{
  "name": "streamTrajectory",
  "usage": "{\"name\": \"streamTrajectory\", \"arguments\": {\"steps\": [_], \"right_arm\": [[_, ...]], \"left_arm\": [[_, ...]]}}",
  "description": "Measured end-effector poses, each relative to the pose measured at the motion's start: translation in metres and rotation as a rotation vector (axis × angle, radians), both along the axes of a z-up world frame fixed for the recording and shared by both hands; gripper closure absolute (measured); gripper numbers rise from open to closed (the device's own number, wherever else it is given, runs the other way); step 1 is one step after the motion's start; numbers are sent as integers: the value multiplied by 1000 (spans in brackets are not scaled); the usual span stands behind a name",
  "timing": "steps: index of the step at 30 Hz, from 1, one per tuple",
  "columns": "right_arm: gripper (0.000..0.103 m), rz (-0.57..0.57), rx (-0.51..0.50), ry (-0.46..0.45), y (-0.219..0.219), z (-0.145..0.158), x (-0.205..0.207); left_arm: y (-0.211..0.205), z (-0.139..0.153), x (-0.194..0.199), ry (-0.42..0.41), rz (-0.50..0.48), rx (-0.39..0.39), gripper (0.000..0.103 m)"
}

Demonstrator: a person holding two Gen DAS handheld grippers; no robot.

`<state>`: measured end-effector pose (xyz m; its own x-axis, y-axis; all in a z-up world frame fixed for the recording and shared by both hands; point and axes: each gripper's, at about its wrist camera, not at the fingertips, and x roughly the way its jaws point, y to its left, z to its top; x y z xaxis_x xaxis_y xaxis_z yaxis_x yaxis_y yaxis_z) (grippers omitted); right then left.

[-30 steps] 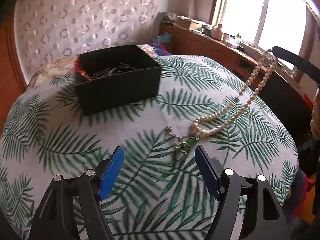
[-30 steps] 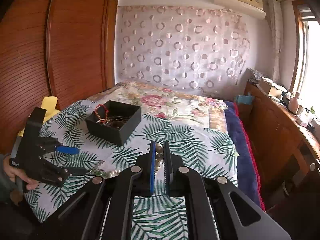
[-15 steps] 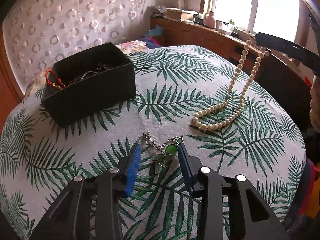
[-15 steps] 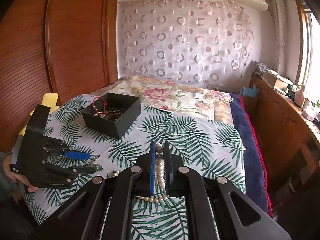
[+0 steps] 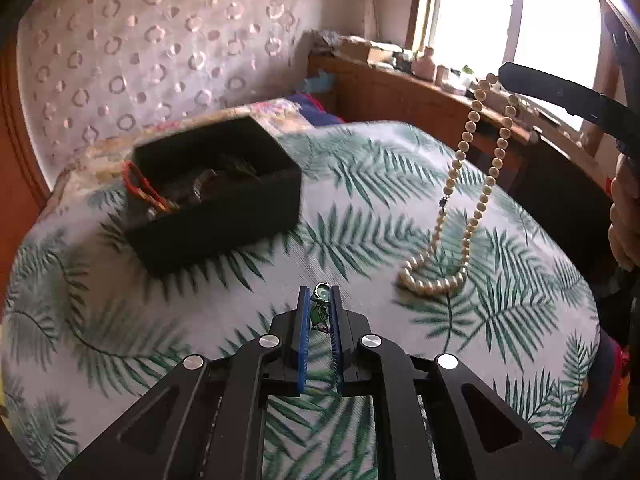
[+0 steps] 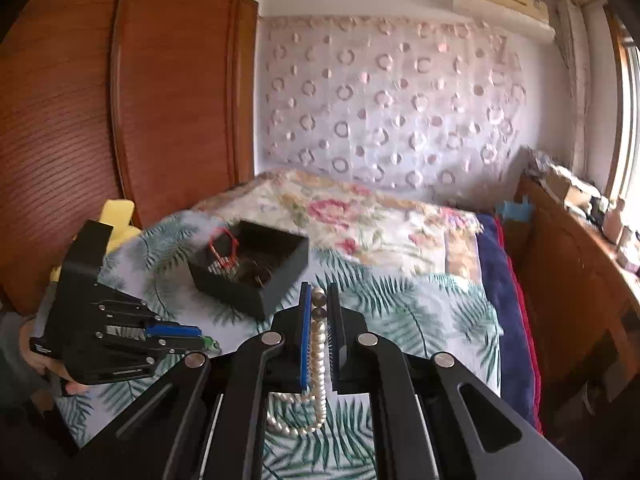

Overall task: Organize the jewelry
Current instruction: 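Carry necklace and pendant into the black box and open both tools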

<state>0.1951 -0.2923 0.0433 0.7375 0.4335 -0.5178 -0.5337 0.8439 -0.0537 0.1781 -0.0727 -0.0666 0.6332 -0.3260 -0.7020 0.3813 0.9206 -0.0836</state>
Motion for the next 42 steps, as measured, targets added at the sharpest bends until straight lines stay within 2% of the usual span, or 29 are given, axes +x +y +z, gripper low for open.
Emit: {"name": "streamTrajectory", "arguments": {"steps": [6, 15, 20, 23, 28, 35, 39, 42], "right_arm": [[95, 34, 16, -60, 19, 34, 8], [95, 81, 44, -135, 47, 82, 26], [95, 96, 34, -169, 67, 102, 42], [95, 101, 33, -174, 77, 109, 55], [95, 114, 26, -162, 94, 112, 75], [95, 131, -23, -113, 115, 86, 92], [95, 114, -52, -109, 125, 72, 100], [95, 100, -75, -114, 131, 70, 112]], "left_arm": [[19, 34, 11, -67, 36, -23, 96], [42, 68, 33, -132, 70, -44, 96], [52, 79, 53, -152, 96, -42, 96], [57, 75, 67, -143, 110, -33, 96], [66, 56, 81, -96, 125, -38, 96], [79, 38, 82, -59, 160, -50, 95], [87, 38, 76, -65, 176, -51, 83], [91, 38, 71, -75, 184, -51, 79]]}}
